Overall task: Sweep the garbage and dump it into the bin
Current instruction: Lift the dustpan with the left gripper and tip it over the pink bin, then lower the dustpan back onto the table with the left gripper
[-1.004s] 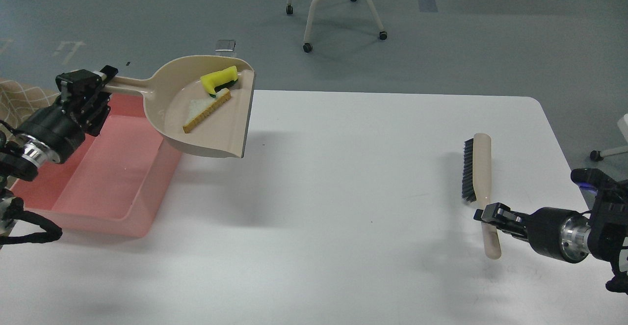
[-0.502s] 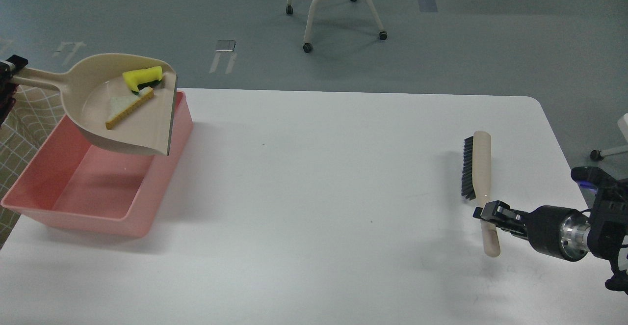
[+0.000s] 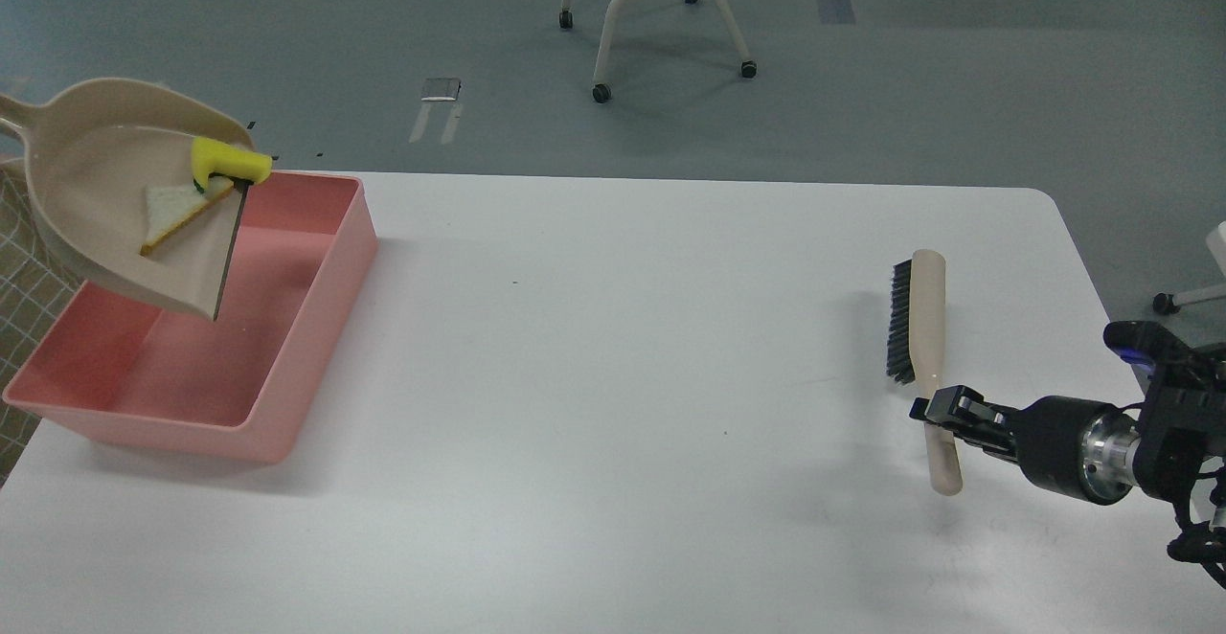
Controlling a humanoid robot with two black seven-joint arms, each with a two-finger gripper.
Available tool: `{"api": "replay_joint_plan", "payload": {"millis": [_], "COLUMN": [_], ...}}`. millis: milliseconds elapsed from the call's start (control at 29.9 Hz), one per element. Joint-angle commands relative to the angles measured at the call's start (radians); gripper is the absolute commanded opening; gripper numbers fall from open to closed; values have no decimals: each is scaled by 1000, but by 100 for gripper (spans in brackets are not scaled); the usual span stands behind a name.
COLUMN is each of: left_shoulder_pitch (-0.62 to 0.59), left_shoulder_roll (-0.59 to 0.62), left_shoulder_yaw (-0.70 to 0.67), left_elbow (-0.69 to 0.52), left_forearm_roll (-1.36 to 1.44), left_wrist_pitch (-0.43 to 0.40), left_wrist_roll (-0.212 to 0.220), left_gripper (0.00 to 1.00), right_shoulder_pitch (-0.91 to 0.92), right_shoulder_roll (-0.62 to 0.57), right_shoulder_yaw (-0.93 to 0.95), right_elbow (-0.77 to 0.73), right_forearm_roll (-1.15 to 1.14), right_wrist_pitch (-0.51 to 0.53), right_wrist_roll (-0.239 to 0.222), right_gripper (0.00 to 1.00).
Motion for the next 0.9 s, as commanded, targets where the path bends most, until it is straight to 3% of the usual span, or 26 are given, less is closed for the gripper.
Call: {"api": "replay_joint_plan", "payload": {"millis": [0, 167, 368, 468, 602, 870], "left_shoulder_pitch": [-42, -99, -125, -223, -303, -246], "left_shoulder_roll": [2, 8, 103, 126, 90, -88], "left_shoulder_yaw": [-1, 1, -5, -5, -5, 74], "left_elbow": [-5, -55, -121, -126, -185, -218], "left_forearm_roll": [111, 277, 352, 353, 327, -37], "left_wrist_pitch": [-1, -1, -1, -27, -109, -93], "left_wrist_roll": [0, 0, 0, 0, 0, 0], "left_gripper": [0, 0, 0, 1, 2, 2], "right_shoulder_pitch": [-1, -3, -3, -4, -11, -6], "right_shoulder_roll": [3, 15, 38, 43, 34, -79], "right_shoulder_yaw": [6, 7, 7, 7, 26, 61], "right_elbow": [1, 1, -2, -2, -2, 2], "right_forearm_roll": [1, 0, 0, -2, -3, -5], "right_wrist_pitch": [0, 0, 0, 0, 0, 0], "right_wrist_roll": [4, 4, 4, 4, 4, 4], "right_gripper": [0, 0, 0, 0, 0, 0]}}
